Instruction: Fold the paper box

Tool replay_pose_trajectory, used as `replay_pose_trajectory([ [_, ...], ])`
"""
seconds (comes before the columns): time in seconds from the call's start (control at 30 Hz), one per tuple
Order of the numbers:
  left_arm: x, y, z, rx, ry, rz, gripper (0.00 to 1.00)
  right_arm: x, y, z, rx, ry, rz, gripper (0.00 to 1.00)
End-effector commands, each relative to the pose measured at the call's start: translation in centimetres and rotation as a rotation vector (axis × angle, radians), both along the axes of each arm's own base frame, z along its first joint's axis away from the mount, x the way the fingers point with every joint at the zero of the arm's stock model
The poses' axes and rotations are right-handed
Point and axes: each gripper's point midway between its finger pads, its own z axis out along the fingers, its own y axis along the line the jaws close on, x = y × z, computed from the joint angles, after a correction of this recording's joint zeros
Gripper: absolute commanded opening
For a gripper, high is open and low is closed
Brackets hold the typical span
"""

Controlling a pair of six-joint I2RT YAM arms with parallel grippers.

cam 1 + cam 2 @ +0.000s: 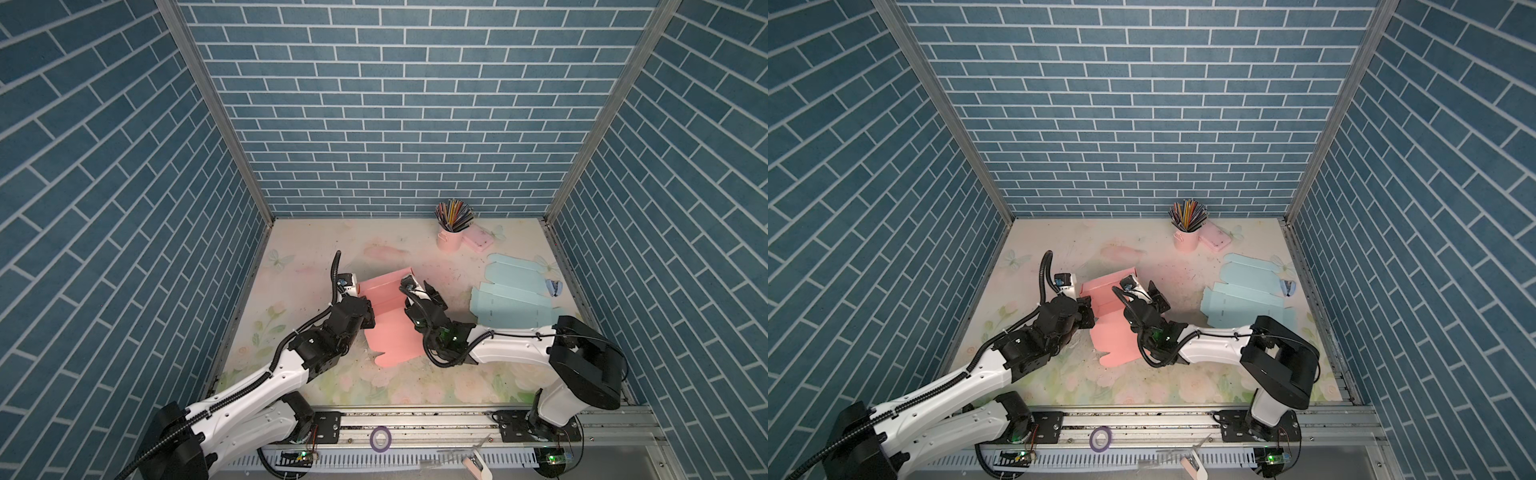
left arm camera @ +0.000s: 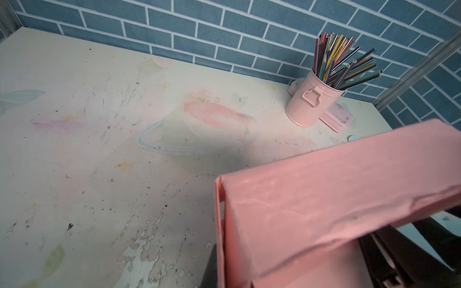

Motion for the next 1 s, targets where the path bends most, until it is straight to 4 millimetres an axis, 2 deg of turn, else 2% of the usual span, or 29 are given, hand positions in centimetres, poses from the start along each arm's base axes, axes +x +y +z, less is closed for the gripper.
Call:
replay_pose_trajectory([
  [0.0, 0.3, -0.7, 0.5, -0.035, -0.021, -0.002, 0.00, -1.9, 0.6, 2.7, 0.098, -0.032, 0.138, 0.60],
  [0.1, 0.5, -0.6, 0.0, -0.021, -0.014, 0.003, 0.00, -4.1, 0.2, 3.5, 0.138, -0.037, 0.237, 0.69],
  [0.2, 0.5, -0.4, -0.6, 0.002, -0.003, 0.009, 0.00, -6.1, -0.8, 4.7, 0.194, -0.030, 0.311, 0.70],
  [0.3, 0.6, 0.1, -1.0, 0.025, 0.003, 0.020, 0.00, -7.3, -2.0, 6.2, 0.248, -0.028, 0.347, 0.71],
  [0.4, 0.6, 0.2, -1.0, 0.031, -0.002, 0.020, 0.00, -7.8, -2.5, 6.8, 0.260, -0.016, 0.366, 0.75],
  [0.53, 0.6, -0.1, -0.5, 0.037, -0.013, -0.006, 0.00, -7.2, -2.4, 6.2, 0.263, 0.032, 0.380, 0.77],
  [0.7, 0.5, -0.2, -0.1, 0.046, -0.019, -0.022, 0.00, -4.4, -2.6, 5.7, 0.320, 0.116, 0.335, 0.75],
  [0.97, 0.5, -0.6, -0.2, 0.037, -0.019, -0.038, 0.00, -3.5, 0.8, 6.0, 0.321, 0.151, 0.424, 0.69],
])
